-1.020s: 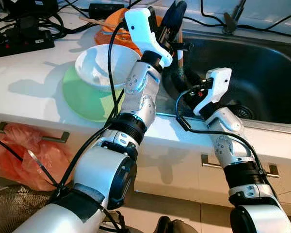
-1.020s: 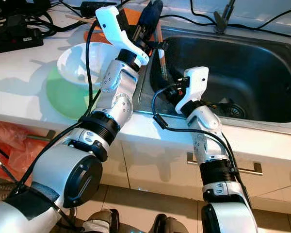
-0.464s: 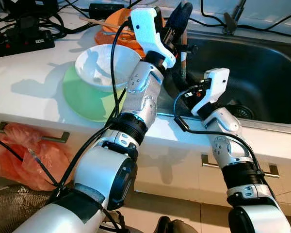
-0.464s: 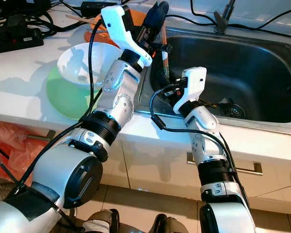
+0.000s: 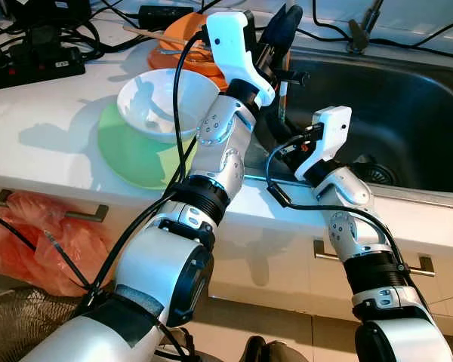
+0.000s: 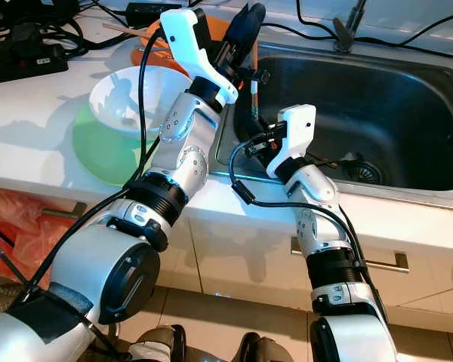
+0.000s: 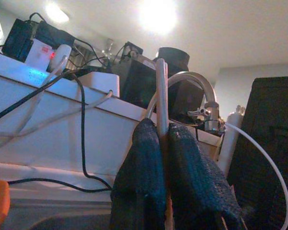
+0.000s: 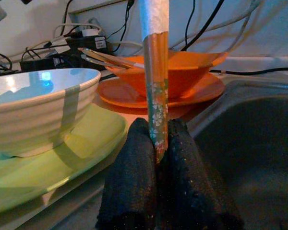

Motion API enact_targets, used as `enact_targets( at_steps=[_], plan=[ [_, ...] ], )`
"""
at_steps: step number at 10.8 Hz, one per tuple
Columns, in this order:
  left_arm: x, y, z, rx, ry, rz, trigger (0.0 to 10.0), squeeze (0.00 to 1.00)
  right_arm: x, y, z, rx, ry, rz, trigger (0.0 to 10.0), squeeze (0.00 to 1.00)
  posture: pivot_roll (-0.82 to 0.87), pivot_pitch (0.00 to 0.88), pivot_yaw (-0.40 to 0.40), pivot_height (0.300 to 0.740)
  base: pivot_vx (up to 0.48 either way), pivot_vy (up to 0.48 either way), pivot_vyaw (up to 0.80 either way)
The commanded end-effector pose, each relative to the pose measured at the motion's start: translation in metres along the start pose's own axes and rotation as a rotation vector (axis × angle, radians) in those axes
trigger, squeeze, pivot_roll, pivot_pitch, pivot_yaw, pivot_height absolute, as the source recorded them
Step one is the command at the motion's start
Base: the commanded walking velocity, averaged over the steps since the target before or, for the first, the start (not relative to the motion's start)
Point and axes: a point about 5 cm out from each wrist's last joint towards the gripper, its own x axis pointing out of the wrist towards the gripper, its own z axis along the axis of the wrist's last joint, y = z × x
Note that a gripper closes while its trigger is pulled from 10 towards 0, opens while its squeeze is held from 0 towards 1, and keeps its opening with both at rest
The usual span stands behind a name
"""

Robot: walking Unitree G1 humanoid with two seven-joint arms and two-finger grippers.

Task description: Kitchen organization

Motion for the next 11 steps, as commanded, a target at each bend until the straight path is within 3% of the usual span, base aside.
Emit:
enact_targets(
  at_steps=[1,11],
  plan=[
    [0.008,-0.0796,-0.0301,-0.206,0.023,-0.115,10.0,0.0,-0.0017,-0.0064,0.0081,0.007,-0.042,-0.034,0.0,0.0,0.11,0.15,-0.017,0.74,0.0,0.0,0.0],
    [0.008,-0.0796,-0.0301,-0.206,0.023,-0.115,10.0,0.0,-0.0017,-0.0064,0.0081,0.007,-0.042,-0.034,0.0,0.0,0.11,0.15,-0.017,0.74,0.0,0.0,0.0]
  ],
)
